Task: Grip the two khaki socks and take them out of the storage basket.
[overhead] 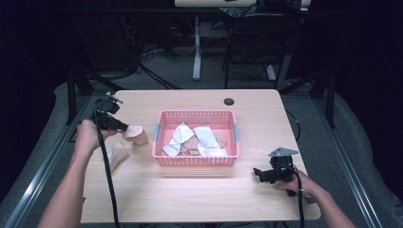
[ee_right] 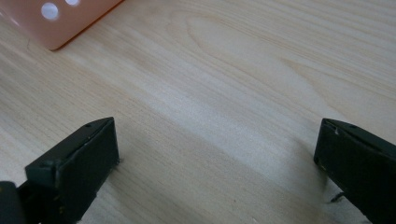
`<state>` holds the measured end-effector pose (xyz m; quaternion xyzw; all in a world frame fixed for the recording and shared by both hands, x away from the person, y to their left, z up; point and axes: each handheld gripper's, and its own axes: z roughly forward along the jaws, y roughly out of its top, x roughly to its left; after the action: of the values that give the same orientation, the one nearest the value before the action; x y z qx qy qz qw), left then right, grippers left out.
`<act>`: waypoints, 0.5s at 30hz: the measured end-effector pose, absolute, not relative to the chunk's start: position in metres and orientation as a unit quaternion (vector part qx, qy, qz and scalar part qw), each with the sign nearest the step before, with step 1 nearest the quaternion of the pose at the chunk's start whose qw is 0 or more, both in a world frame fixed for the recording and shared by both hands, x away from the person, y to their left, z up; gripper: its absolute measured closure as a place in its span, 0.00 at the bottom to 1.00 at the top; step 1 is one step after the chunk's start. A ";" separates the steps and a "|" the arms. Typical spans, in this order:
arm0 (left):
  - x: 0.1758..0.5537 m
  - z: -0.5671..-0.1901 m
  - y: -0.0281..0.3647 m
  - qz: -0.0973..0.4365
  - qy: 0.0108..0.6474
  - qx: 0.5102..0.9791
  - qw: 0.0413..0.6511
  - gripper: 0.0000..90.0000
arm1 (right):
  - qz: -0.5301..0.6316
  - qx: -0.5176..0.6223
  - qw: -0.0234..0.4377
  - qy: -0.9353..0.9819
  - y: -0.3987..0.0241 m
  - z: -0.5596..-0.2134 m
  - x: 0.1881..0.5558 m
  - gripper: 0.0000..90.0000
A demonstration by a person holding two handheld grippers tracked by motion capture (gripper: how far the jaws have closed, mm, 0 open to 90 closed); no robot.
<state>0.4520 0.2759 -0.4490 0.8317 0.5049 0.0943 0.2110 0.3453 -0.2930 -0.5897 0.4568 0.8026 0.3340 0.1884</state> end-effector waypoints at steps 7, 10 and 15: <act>0.454 -0.490 0.290 0.075 0.544 0.808 0.213 0.61 | 0.334 0.457 0.189 0.802 -0.293 -0.590 0.345 0.00; 0.440 -0.486 0.296 0.098 0.556 0.793 0.229 0.31 | 0.334 0.457 0.190 0.802 -0.293 -0.590 0.345 0.00; 0.406 -0.485 0.304 0.113 0.552 0.786 0.254 0.17 | 0.333 0.457 0.191 0.802 -0.293 -0.589 0.345 0.00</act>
<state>0.4061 0.3043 -0.4854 0.7861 0.5518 0.1133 0.2544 0.3448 -0.2928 -0.5895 0.4573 0.8025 0.3325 0.1907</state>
